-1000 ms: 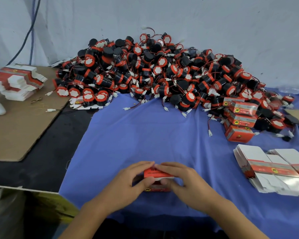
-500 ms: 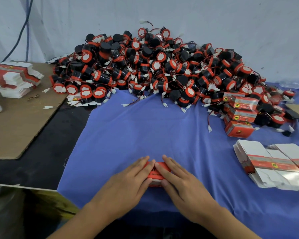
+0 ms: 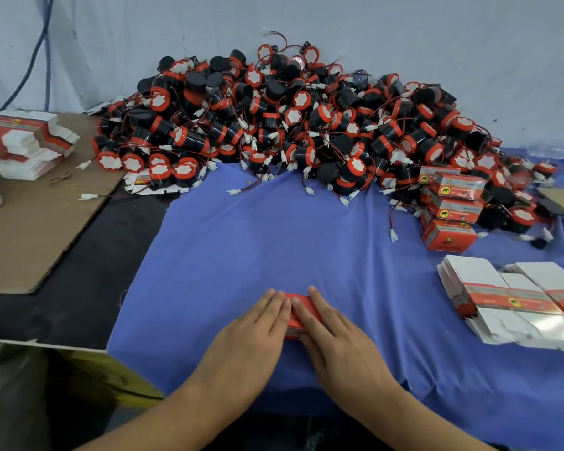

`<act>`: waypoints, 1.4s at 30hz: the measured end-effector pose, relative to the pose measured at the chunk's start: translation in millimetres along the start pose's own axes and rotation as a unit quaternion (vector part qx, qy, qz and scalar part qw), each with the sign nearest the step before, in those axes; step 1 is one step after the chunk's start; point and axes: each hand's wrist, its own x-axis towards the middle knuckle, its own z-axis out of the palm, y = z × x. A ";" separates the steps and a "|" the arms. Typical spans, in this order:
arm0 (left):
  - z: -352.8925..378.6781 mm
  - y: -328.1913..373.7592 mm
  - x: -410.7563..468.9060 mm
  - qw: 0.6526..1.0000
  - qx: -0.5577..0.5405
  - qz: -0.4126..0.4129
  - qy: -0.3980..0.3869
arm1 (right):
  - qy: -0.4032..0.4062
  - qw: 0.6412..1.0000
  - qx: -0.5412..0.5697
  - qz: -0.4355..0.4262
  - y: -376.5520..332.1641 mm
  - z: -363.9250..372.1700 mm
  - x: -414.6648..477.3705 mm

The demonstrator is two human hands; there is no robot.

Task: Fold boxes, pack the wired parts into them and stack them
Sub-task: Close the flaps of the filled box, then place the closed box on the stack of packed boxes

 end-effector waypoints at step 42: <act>43.3 105.5 264.4 0.583 -0.773 -0.224 -0.110 | 0.408 0.697 0.322 0.495 124.3 -32.7 103.0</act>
